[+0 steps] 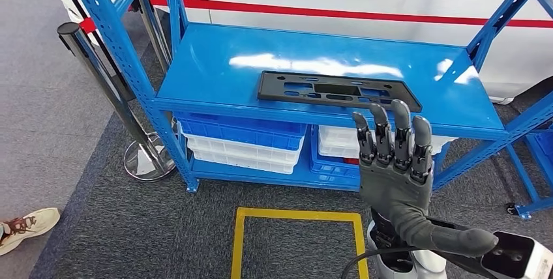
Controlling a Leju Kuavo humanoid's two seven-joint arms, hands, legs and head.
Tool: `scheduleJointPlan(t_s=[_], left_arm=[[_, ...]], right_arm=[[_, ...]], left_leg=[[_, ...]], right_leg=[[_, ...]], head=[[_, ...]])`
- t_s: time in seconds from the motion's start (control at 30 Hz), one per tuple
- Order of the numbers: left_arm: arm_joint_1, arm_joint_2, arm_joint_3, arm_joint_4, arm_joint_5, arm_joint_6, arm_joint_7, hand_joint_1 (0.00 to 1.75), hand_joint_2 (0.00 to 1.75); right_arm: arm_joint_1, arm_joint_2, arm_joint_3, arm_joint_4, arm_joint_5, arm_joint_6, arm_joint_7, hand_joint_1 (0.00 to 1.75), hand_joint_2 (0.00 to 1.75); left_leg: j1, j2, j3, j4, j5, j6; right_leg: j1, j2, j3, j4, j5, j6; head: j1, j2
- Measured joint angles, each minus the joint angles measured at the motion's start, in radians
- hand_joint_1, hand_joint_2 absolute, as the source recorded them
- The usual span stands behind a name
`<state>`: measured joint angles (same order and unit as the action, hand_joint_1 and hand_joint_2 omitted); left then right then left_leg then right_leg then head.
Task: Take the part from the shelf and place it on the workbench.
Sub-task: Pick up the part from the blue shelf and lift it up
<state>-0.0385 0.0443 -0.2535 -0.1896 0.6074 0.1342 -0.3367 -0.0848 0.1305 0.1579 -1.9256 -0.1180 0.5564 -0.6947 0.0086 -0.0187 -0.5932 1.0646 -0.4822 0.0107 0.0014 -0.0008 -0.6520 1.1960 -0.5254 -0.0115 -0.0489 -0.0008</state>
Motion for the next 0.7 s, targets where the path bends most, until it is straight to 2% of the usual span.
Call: scheduleJointPlan(t_s=[0.07,0.1,0.17,0.23,0.27,0.3,0.37,0.4,0.43,0.47,0.53,0.57,0.6,0.67,0.7], left_arm=[[-0.002,-0.002,-0.001,0.000,-0.001,-0.001,-0.001,0.00,0.00],[-0.003,-0.003,-0.001,0.000,-0.001,-0.001,-0.002,0.00,0.00],[-0.004,-0.001,-0.003,0.000,-0.001,-0.001,-0.002,0.00,0.00],[-0.004,0.000,-0.005,0.000,-0.002,-0.001,-0.003,0.00,0.00],[-0.004,0.000,-0.006,0.000,-0.003,-0.002,-0.004,0.00,0.00],[-0.004,0.000,-0.006,0.000,-0.004,-0.002,-0.004,0.00,0.00],[-0.003,0.001,-0.007,0.000,-0.007,-0.002,-0.004,0.00,0.00],[-0.003,0.002,-0.008,0.001,-0.008,-0.002,-0.004,0.00,0.00],[-0.002,0.002,-0.008,0.001,-0.010,-0.002,-0.004,0.00,0.00],[-0.002,0.003,-0.008,0.001,-0.011,-0.002,-0.004,0.00,0.00],[-0.002,0.003,-0.008,0.002,-0.011,-0.003,-0.004,0.00,0.00],[-0.003,0.003,-0.008,0.002,-0.011,-0.004,-0.004,0.00,0.00],[-0.003,0.003,-0.008,0.002,-0.011,-0.004,-0.004,0.00,0.00],[-0.002,0.002,-0.009,0.002,-0.011,-0.007,-0.004,0.00,0.00],[-0.002,0.002,-0.009,0.002,-0.011,-0.009,-0.004,0.00,0.00]], right_arm=[[-0.001,0.000,0.000,0.000,0.000,-0.002,0.000,0.00,0.00],[-0.001,0.000,0.000,-0.001,0.000,-0.002,0.000,0.00,0.00],[-0.001,0.000,-0.001,-0.001,0.000,-0.001,-0.001,0.00,0.00],[-0.001,0.000,-0.001,-0.001,0.000,-0.001,-0.001,0.00,0.00],[-0.001,0.000,-0.001,0.000,0.000,-0.001,-0.001,0.00,0.00],[0.000,0.001,-0.001,0.001,0.000,-0.001,-0.001,0.00,0.00],[0.002,0.001,-0.001,0.005,0.000,0.000,0.000,0.00,0.00],[0.003,0.001,-0.001,0.008,0.000,0.000,0.000,0.00,0.00],[0.004,0.001,-0.001,0.011,0.000,0.000,0.001,0.00,0.00],[0.004,0.001,-0.001,0.014,0.000,0.000,0.001,0.00,0.00],[0.004,0.002,-0.002,0.018,0.000,0.001,0.002,0.00,0.00],[0.004,0.002,-0.002,0.019,0.000,0.002,0.002,0.00,0.00],[0.004,0.002,-0.002,0.019,0.000,0.002,0.002,0.00,0.00],[0.004,0.003,-0.002,0.020,-0.001,0.003,0.001,0.00,0.00],[0.004,0.003,-0.002,0.020,-0.002,0.004,0.001,0.00,0.00]], left_leg=[[-0.006,-0.001,0.003,-0.004,0.000,0.001],[-0.005,-0.001,0.002,-0.006,0.002,0.000],[-0.002,-0.001,0.003,-0.014,0.006,-0.007],[-0.004,0.002,0.004,-0.008,-0.005,-0.014],[-0.005,0.003,-0.005,0.017,-0.023,-0.018],[-0.003,0.006,-0.024,0.064,-0.052,-0.022],[0.002,0.008,-0.080,0.184,-0.109,-0.033],[0.005,0.010,-0.098,0.222,-0.118,-0.039],[0.008,0.011,-0.099,0.225,-0.107,-0.044],[0.011,0.012,-0.080,0.187,-0.078,-0.049],[0.016,0.014,-0.018,0.062,-0.022,-0.056],[0.016,0.013,0.004,0.019,-0.008,-0.051],[0.015,0.011,0.013,-0.002,-0.007,-0.042],[0.013,0.008,0.012,-0.003,-0.008,-0.020],[0.013,0.009,0.011,-0.004,-0.007,-0.014]], right_leg=[[0.017,0.004,0.049,-0.112,0.043,-0.037],[0.022,0.005,0.060,-0.138,0.047,-0.048],[0.025,0.006,0.065,-0.157,0.051,-0.053],[0.017,0.001,0.081,-0.188,0.065,-0.047],[0.011,-0.002,0.090,-0.204,0.072,-0.042],[0.008,-0.005,0.096,-0.213,0.076,-0.037],[0.006,-0.009,0.095,-0.213,0.076,-0.033],[0.005,-0.010,0.094,-0.210,0.074,-0.030],[0.002,-0.010,0.094,-0.206,0.071,-0.026],[-0.001,-0.010,0.093,-0.200,0.068,-0.020],[-0.006,-0.009,0.090,-0.180,0.055,-0.003],[-0.006,-0.009,0.087,-0.169,0.049,0.004],[-0.004,-0.008,0.083,-0.161,0.045,0.010],[-0.002,-0.006,0.078,-0.155,0.044,0.017],[-0.003,-0.005,0.077,-0.152,0.042,0.020]], head=[[-0.004,0.000],[-0.005,0.000],[-0.004,0.000],[-0.004,0.000],[-0.004,0.000],[-0.004,0.000],[-0.004,0.000],[-0.004,0.000],[-0.004,0.000],[-0.004,0.000],[-0.005,0.000],[-0.004,0.000],[-0.004,0.000],[-0.003,0.000],[-0.003,0.000]])
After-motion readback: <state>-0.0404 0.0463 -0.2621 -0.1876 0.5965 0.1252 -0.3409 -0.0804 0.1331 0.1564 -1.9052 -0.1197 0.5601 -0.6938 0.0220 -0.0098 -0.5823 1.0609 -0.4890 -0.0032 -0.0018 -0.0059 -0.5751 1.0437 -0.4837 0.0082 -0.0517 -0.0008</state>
